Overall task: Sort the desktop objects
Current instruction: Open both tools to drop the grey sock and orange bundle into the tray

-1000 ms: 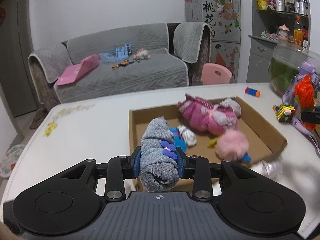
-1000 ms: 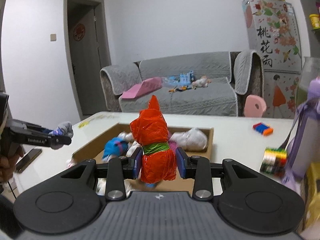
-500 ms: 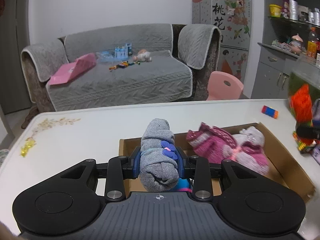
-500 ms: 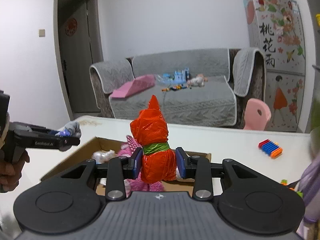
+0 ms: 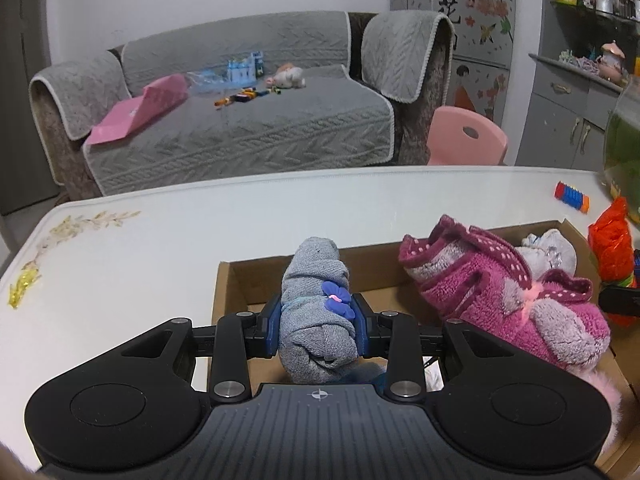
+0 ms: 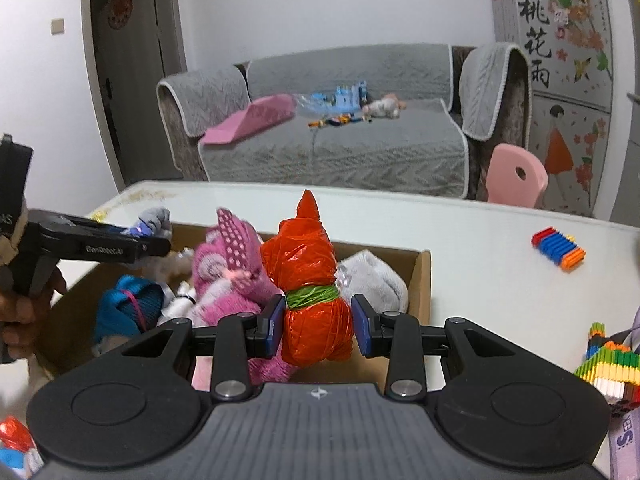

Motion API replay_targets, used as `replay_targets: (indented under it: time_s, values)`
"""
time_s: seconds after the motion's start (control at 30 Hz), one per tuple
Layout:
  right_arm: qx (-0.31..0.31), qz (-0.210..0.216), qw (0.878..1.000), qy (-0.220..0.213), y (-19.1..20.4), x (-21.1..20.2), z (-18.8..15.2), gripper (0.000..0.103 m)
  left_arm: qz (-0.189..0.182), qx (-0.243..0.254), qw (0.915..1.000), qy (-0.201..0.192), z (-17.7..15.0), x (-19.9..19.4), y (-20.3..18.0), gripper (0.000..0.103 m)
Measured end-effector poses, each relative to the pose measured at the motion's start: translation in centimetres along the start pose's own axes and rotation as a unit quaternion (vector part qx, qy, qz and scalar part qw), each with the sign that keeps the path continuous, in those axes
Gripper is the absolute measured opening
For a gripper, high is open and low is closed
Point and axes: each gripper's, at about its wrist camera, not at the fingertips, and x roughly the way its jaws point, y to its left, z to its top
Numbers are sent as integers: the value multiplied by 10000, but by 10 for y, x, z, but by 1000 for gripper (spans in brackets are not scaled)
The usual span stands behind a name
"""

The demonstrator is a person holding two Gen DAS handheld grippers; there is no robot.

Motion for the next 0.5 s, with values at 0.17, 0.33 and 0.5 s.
replay_targets:
  time_s: [0.17,0.33,0.5]
  values:
    - [-21,-114,9998,180,1,5,-2,33,-37,47,9999,121,1,2,-2,43]
    - [-88,-199,9994,251,3,8,-1,33,-53,192,9994,269,1,6,-9,43]
    - [-75,-282,9992,282,2,8,-1,33,-32,317,9990,301,0,7,-17,45]
